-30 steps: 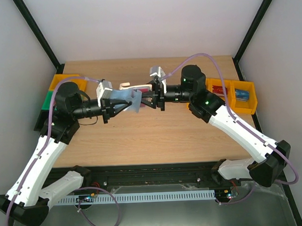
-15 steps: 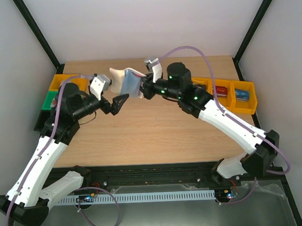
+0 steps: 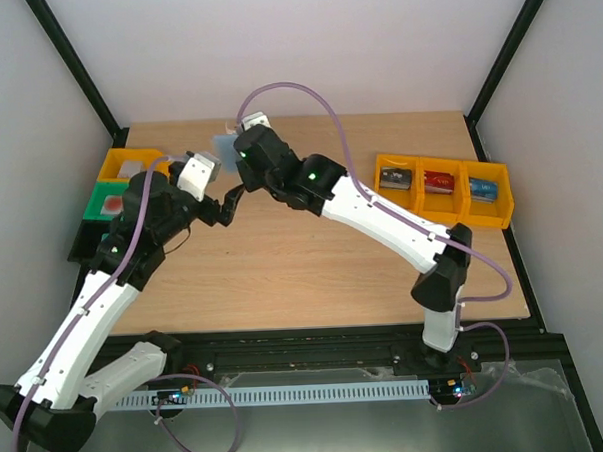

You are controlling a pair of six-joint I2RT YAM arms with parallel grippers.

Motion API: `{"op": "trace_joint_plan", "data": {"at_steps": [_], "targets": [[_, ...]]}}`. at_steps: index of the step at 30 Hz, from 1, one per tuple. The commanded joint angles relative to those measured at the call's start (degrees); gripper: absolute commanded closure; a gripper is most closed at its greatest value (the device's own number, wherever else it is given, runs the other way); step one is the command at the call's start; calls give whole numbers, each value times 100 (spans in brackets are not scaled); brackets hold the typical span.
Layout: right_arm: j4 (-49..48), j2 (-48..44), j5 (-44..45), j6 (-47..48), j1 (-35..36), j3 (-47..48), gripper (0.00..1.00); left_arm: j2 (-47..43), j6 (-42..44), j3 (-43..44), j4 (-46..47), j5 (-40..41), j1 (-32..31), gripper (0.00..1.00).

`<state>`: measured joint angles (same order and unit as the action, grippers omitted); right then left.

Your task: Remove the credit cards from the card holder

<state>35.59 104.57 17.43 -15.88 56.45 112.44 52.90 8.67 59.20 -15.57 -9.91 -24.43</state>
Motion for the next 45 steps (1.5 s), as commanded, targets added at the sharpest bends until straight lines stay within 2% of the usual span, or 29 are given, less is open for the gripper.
{"op": "trace_joint_plan", "data": {"at_steps": [1, 5, 11, 15, 17, 21, 24, 27, 33, 35, 37, 41, 42, 43, 45], "targets": [[1016, 490, -170, 115, 10, 701, 98, -101, -440, -197, 185, -89, -73, 1], [363, 178, -2255, 174, 4, 327, 98, -186, -593, -495, 214, 189, -17, 1], [-583, -587, -4346, 55, -476, -668, 98, -369, -485, -873, 251, 979, 160, 1], [-1354, -1270, -6080, 124, -927, -1621, 98, -539, -547, -1044, 233, 873, 342, 2], [-1478, -1540, -6651, 371, -1052, -1923, 98, -622, -676, -1017, 222, 203, 474, 1], [-1331, -2029, -7203, 1122, -1100, -2269, 98, -811, -1036, -871, 328, -2502, 756, 1], [-1277, -2301, -7428, 1503, -1095, -2448, 98, -873, -1738, -989, 825, -3727, 951, 1], [-1169, -2533, -7546, 1807, -1105, -2519, 98, -919, -2169, -1114, 1308, -4468, 1038, 1], [-1084, -2799, -7649, 2120, -1101, -2650, 98, -957, -2332, -1147, 1681, -5136, 1072, 1], [-1094, -2787, -7645, 2117, -1104, -2628, 98, -966, -2433, -1149, 1814, -5193, 1071, 9], [-1116, -2747, -7645, 2096, -1105, -2611, 98, -968, -2472, -1143, 1912, -5201, 1073, 27], [-1136, -2701, -7621, 2087, -1101, -2583, 96, -1007, -2509, -1167, 1985, -5247, 1063, 83], [-1130, -2705, -7587, 2101, -1105, -2585, 94, -1014, -2510, -1171, 1988, -5247, 1065, 93], [-1121, -2718, -7533, 2119, -1113, -2588, 88, -1036, -2510, -1173, 1989, -5237, 1068, 97], [-1061, -2771, -7394, 2203, -1149, -2625, 65, -1057, -2541, -1174, 2020, -5231, 1068, 98]]}}
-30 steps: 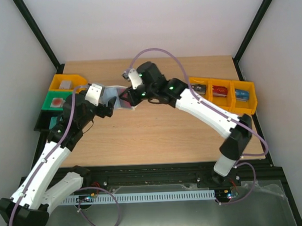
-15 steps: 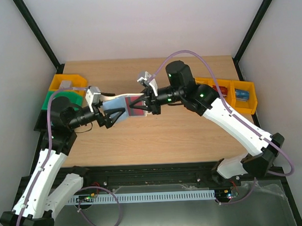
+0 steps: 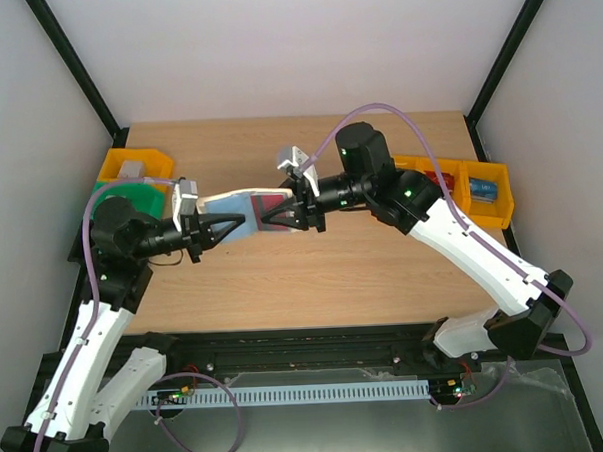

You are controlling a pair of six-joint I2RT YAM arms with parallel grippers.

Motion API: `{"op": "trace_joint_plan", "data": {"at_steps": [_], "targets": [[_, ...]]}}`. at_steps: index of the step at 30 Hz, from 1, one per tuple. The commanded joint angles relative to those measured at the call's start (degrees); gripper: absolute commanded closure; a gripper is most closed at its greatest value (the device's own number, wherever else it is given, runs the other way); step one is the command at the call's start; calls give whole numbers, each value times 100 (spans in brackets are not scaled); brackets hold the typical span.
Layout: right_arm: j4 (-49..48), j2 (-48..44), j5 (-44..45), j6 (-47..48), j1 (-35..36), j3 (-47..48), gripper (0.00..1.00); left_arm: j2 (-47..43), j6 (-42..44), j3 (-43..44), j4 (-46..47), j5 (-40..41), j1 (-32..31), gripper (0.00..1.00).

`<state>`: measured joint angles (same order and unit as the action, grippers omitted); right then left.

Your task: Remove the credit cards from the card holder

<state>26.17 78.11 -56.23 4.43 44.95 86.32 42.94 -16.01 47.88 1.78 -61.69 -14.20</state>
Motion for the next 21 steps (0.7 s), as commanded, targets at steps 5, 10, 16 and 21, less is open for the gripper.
{"op": "trace_joint_plan", "data": {"at_steps": [5, 10, 16, 21], "targets": [[-147, -449, 115, 319, -433, -374, 39, -124, -117, -33, 422, 15, 67, 98], [-177, -648, -45, 292, -851, -500, 39, -144, -36, -50, 429, 36, 71, 98], [-747, -666, -142, -278, -1032, -614, 49, -137, 25, -32, 411, 72, 71, 98], [-1127, -541, -380, -720, -1032, -678, 50, -133, 45, -9, 402, 96, 74, 98]]}}
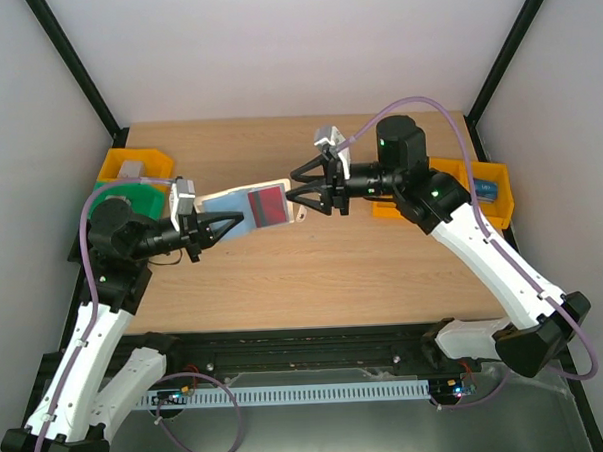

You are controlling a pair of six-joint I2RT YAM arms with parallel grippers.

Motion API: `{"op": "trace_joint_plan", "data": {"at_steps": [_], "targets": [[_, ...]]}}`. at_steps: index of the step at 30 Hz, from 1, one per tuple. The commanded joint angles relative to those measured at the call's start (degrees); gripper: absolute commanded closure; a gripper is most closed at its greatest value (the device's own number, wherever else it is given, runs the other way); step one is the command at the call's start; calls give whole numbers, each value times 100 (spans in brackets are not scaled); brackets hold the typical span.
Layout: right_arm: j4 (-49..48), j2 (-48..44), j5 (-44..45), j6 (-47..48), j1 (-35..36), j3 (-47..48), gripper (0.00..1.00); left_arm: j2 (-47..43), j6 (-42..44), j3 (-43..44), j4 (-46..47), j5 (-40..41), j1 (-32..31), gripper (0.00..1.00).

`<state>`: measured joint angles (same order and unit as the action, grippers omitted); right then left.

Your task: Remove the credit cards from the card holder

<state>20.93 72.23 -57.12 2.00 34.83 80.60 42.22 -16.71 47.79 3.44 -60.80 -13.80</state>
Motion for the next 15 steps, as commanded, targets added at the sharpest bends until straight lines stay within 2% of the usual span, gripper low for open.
{"op": "trace_joint_plan", "data": {"at_steps": [1, 3, 8, 15], "targets": [[-757, 65, -419, -602, -20, -147, 50, -52, 115, 7, 244, 19, 29, 98], [-1021, 89, -634, -817, -6, -208, 50, -50, 115, -4, 245, 84, 28, 98], [-1378, 91, -541, -1000, 195, -331, 48, -34, 115, -1, 245, 164, 28, 98], [-1003, 290, 48, -719, 656, -129, 44, -37, 99, -5, 245, 226, 28, 98]]}}
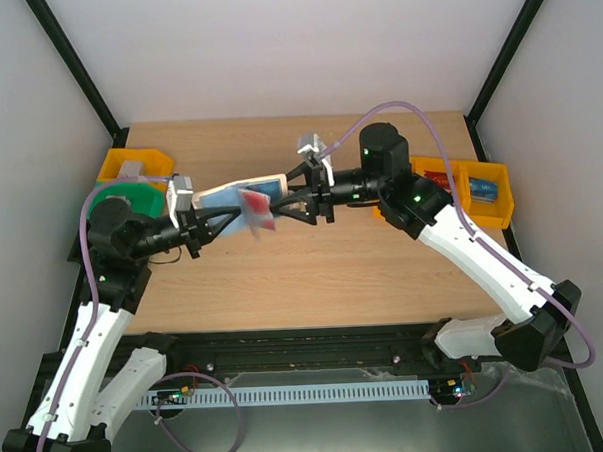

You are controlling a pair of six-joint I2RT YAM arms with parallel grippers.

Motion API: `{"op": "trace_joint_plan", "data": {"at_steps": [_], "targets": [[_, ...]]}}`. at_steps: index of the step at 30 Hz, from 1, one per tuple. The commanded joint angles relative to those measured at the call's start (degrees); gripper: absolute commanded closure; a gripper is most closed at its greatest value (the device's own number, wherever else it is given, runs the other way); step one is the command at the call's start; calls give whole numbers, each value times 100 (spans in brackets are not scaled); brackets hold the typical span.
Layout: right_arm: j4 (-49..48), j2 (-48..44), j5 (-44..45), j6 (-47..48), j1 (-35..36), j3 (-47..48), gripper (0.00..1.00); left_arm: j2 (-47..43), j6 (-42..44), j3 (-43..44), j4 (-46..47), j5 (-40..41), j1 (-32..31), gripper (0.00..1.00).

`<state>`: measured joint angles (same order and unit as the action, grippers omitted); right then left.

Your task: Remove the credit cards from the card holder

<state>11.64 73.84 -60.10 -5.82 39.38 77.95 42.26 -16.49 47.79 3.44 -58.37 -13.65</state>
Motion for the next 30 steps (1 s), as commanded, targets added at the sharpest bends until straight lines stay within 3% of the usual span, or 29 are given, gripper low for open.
{"op": "trace_joint_plan", "data": {"at_steps": [1, 11, 20, 26, 30], "targets": [[-72, 144, 413, 65, 252, 146, 44, -40, 83, -2, 240, -9, 14, 98], [-556, 334, 1082, -268, 534, 132, 41, -44, 85, -32, 221, 36, 12, 98], [353, -183, 1300, 785, 482, 10, 26, -83, -133, -87, 284, 138, 60, 98], [1172, 23, 569, 1270, 470, 384, 26, -98, -187, -103, 368, 101, 58, 98], [833, 145, 50, 1039, 473, 383, 27, -96, -167, -83, 349, 98, 56, 98]]}}
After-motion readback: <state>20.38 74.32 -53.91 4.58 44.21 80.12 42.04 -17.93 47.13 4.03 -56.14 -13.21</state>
